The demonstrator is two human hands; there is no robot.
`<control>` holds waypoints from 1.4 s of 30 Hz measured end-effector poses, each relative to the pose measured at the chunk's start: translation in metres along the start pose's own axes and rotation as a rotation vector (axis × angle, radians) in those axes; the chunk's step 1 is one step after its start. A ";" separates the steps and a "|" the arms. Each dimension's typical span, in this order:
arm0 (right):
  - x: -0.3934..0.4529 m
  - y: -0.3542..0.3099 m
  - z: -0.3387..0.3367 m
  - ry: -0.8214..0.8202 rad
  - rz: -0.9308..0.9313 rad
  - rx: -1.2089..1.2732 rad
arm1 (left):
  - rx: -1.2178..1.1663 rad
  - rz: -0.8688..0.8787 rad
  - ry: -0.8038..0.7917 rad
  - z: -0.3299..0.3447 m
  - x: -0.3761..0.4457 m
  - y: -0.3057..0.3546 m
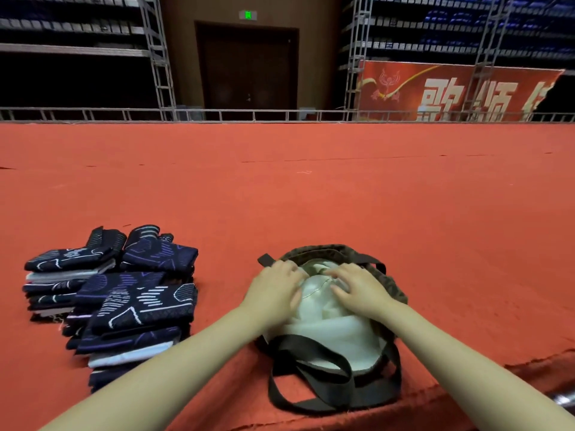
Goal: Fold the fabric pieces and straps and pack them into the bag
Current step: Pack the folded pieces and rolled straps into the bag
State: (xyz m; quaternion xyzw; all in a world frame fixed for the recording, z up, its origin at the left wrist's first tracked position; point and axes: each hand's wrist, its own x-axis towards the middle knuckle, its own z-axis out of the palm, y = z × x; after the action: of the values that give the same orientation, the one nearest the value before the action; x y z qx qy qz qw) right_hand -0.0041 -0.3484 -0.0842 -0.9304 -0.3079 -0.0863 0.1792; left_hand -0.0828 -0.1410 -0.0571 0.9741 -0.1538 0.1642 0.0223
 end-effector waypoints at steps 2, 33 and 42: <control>0.005 0.009 0.005 -0.100 0.014 -0.053 | -0.062 0.135 -0.151 0.017 0.006 0.003; 0.072 -0.277 0.037 -0.367 -0.177 0.423 | -0.034 -0.405 0.092 -0.074 -0.225 -0.139; 0.058 -0.280 0.030 -0.505 -0.303 0.527 | -0.326 -0.394 0.259 -0.062 -0.240 -0.142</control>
State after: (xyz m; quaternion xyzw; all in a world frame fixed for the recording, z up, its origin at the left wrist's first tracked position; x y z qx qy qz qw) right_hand -0.1258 -0.0960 -0.0175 -0.7885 -0.4877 0.2020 0.3157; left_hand -0.2743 0.0705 -0.0760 0.9397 0.0180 0.2527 0.2297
